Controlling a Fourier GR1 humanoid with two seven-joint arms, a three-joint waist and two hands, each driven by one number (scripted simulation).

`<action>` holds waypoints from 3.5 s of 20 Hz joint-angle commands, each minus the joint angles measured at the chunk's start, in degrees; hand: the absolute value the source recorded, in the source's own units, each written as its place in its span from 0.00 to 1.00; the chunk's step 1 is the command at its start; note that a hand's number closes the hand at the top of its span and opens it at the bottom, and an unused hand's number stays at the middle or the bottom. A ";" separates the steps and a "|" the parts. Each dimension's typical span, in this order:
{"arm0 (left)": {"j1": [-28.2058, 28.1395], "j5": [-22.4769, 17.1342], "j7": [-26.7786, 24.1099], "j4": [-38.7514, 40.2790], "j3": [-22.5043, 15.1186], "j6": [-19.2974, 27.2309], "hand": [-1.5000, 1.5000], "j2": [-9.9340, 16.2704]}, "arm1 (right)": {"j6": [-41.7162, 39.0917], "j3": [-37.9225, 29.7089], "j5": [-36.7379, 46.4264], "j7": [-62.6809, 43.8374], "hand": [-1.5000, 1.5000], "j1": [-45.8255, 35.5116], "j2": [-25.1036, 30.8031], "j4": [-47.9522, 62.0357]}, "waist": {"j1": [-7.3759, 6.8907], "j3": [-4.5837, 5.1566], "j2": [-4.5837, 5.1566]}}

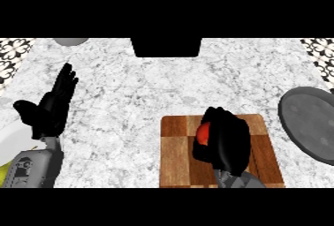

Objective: Pick the tomato from the cutting board and place it in the pan

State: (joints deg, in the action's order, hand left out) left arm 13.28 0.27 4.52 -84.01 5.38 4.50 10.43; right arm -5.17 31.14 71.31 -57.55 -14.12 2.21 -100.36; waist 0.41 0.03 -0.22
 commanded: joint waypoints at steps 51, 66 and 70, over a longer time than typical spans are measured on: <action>-1.50 -0.51 -4.18 1.55 1.22 -2.77 0.50 -0.31 | 22.18 -70.32 -44.16 83.64 0.00 -15.40 32.64 82.00 | -2.04 -0.30 1.00; -1.24 -0.05 -0.28 0.02 2.82 -1.34 0.50 0.98 | -6.66 -81.28 -65.31 97.17 0.00 2.95 30.63 67.64 | 2.03 0.19 -0.46; -1.67 -0.22 2.94 -3.24 2.57 -1.51 0.50 1.65 | -11.96 -81.60 -68.19 96.12 0.00 11.48 28.45 56.43 | 2.27 0.30 -0.74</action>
State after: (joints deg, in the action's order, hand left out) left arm 12.22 0.21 5.73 -85.10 7.67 3.43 11.01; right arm -10.44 -49.45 6.66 37.91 -9.72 32.22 -36.24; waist 2.44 0.27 -0.76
